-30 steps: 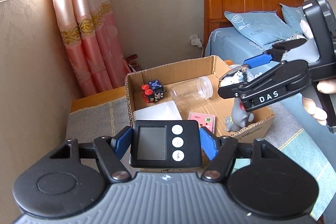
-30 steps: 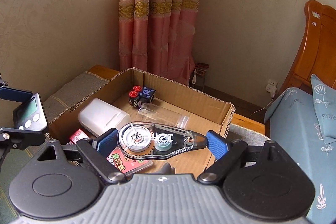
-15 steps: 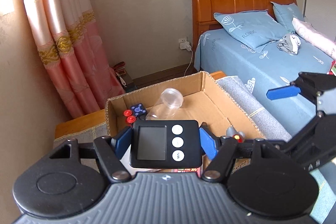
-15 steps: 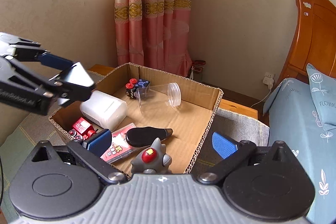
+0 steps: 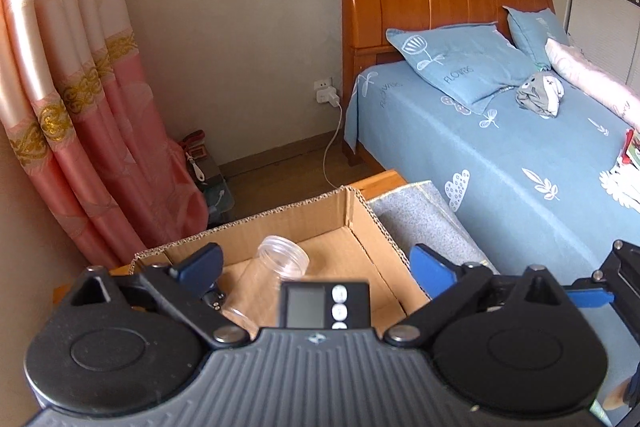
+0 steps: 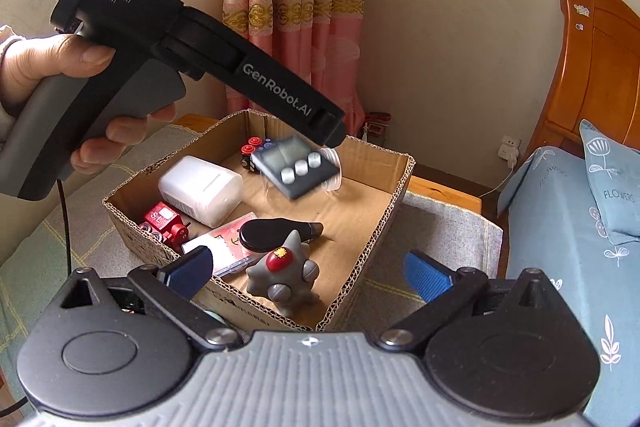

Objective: Organize rigid objects
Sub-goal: 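Lower the black timer into the box and open the left tool, then move the left tool to the glass capsule bottle and grasp it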

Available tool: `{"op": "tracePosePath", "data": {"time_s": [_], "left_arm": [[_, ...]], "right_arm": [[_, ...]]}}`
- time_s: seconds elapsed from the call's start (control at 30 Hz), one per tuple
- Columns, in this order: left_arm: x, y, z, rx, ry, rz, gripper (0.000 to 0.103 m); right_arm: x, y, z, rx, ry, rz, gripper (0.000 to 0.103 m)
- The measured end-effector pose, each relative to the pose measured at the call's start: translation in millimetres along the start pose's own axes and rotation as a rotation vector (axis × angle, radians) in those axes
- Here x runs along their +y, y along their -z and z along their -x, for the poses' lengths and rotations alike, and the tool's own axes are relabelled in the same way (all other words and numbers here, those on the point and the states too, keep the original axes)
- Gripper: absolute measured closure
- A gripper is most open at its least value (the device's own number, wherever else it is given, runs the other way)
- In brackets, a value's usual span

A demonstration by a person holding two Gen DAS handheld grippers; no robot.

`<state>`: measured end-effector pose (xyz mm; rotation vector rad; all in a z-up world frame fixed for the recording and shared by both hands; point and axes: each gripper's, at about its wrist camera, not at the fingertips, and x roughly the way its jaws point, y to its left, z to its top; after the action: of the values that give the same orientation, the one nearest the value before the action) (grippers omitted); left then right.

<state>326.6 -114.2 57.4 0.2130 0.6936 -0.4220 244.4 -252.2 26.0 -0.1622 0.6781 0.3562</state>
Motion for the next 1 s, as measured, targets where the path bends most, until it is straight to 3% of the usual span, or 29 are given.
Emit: {"op": "tracePosePath", "data": {"time_s": [0.57, 0.83, 1.0], "left_arm": [[8.5, 49.8, 73.3, -0.016, -0.088, -0.020, 0.003], [9.5, 100.2, 110.8, -0.044, -0.062, 0.004, 0.001], [6.7, 133.5, 108.9, 0.007, -0.039, -0.014, 0.001]], "right_arm": [[21.7, 11.3, 9.1, 0.000, -0.022, -0.078, 0.000], [28.5, 38.8, 11.3, 0.036, 0.006, -0.200, 0.000], [37.1, 56.1, 12.6, 0.041, 0.065, -0.220, 0.000]]}}
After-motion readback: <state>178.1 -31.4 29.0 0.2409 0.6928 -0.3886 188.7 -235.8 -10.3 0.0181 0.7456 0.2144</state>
